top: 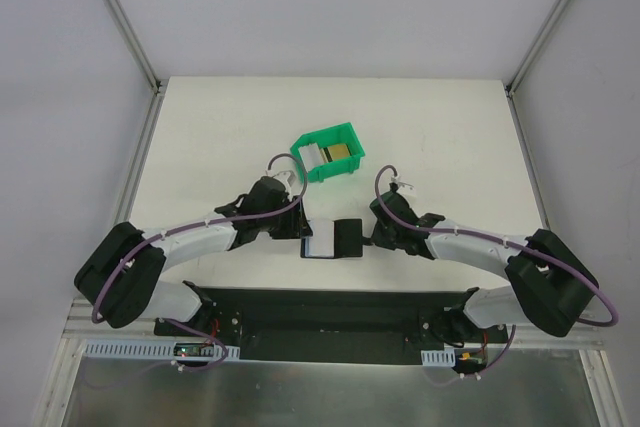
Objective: Put the credit cards into the card holder
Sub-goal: Open the card holder at the center of the board.
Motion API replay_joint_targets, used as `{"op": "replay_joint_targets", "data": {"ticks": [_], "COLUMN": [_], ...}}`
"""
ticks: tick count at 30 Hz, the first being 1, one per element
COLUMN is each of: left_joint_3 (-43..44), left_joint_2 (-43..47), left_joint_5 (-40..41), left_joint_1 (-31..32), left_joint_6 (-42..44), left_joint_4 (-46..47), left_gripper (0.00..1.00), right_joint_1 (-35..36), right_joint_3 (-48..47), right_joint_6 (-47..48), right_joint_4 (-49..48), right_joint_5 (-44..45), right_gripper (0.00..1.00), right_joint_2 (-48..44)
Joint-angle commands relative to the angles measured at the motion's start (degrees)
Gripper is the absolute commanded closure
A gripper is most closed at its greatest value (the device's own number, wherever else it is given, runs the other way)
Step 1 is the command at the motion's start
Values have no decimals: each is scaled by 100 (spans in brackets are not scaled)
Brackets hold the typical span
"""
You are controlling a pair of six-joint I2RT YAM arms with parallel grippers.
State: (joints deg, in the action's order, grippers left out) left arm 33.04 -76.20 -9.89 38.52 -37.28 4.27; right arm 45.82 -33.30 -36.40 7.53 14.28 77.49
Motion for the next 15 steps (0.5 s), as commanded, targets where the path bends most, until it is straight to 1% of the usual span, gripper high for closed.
{"op": "replay_joint_targets", "data": {"ticks": [1, 3, 4, 5, 6, 10, 12, 15], "left_joint_3": [-175, -262, -297, -324, -333, -324, -298, -236], "left_joint_2": [-184, -193, -193, -193, -202, -193, -202, -237], "left_joint_5": [-356, -295, -225, -206, -198, -145, -162, -232], "left_joint_1": [-29, -29, -29, -38, -38, -38, -38, -38], "left_joint_6": [-245, -324, -341, -342, -324, -271, -201, -131], "left_joint_4": [504, 513, 504, 513, 496, 399, 355, 302], "left_gripper": [58, 58, 55, 55, 55, 54, 54, 54], "right_joint_1": [-30, -21, -21, -21, -29, -30, -30, -30], "right_joint_3": [96, 69, 60, 69, 69, -44, -194, -396], "right_joint_6": [54, 54, 72, 98, 133, 379, 493, 643], "right_joint_4": [653, 767, 776, 759, 750, 758, 881, 856], "right_joint_5": [48, 92, 101, 66, 14, -119, -101, -293], "right_gripper": [99, 99, 99, 98, 95, 69, 59, 58], "right_joint_2": [214, 231, 231, 205, 126, -531, -901, -1332]}}
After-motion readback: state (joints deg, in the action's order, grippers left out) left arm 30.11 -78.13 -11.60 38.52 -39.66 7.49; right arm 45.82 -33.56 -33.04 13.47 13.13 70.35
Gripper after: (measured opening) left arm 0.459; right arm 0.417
